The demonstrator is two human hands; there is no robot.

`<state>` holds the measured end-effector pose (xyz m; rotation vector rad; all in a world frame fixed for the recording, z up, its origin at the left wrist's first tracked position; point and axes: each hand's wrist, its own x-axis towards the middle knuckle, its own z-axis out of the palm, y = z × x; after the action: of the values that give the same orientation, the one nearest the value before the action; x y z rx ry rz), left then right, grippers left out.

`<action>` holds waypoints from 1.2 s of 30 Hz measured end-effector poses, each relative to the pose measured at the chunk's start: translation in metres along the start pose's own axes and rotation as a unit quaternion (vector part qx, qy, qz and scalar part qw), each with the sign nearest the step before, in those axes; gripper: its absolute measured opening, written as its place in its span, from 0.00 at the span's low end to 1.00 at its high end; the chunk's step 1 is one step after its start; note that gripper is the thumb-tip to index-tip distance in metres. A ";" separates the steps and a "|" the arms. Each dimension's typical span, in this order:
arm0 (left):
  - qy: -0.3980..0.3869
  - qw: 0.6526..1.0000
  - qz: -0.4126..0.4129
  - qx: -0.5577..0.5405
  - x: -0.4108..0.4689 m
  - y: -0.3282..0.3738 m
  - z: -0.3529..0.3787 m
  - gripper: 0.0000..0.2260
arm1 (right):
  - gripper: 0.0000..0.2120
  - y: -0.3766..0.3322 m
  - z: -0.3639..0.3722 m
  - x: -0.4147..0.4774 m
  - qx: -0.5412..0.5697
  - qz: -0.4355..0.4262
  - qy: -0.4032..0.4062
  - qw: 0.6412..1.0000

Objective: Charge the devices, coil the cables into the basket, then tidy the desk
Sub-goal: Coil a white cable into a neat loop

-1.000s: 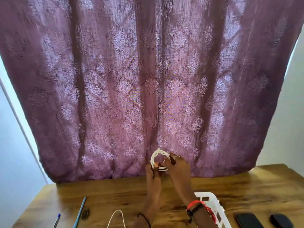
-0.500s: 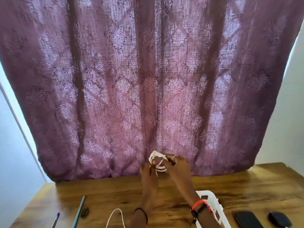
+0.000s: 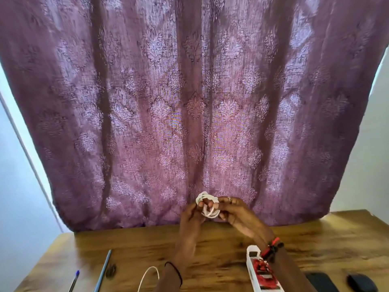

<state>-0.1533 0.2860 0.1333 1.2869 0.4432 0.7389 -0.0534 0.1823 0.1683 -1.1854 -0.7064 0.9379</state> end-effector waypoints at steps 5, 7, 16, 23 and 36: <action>-0.044 0.997 -0.053 -0.032 -0.003 0.006 -0.003 0.09 | 0.10 0.000 -0.009 0.004 0.074 0.017 -0.015 0.997; -0.062 0.997 -0.050 -0.018 -0.003 0.006 -0.005 0.09 | 0.17 0.002 -0.011 0.008 0.056 0.015 -0.020 0.998; -0.076 0.995 -0.066 -0.010 -0.003 0.003 -0.005 0.14 | 0.23 -0.003 -0.007 0.003 -0.080 -0.005 -0.028 0.996; -0.034 0.993 -0.103 -0.050 0.001 0.002 -0.013 0.06 | 0.22 -0.011 -0.005 0.006 -0.371 -0.037 0.017 0.928; -0.043 0.994 -0.083 0.056 -0.002 -0.009 -0.004 0.09 | 0.10 -0.006 -0.008 0.002 -0.614 -0.092 0.224 0.751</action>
<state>-0.1552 0.2861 0.1230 1.3619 0.5212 0.5231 -0.0445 0.1800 0.1724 -2.3265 -1.0385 -0.1590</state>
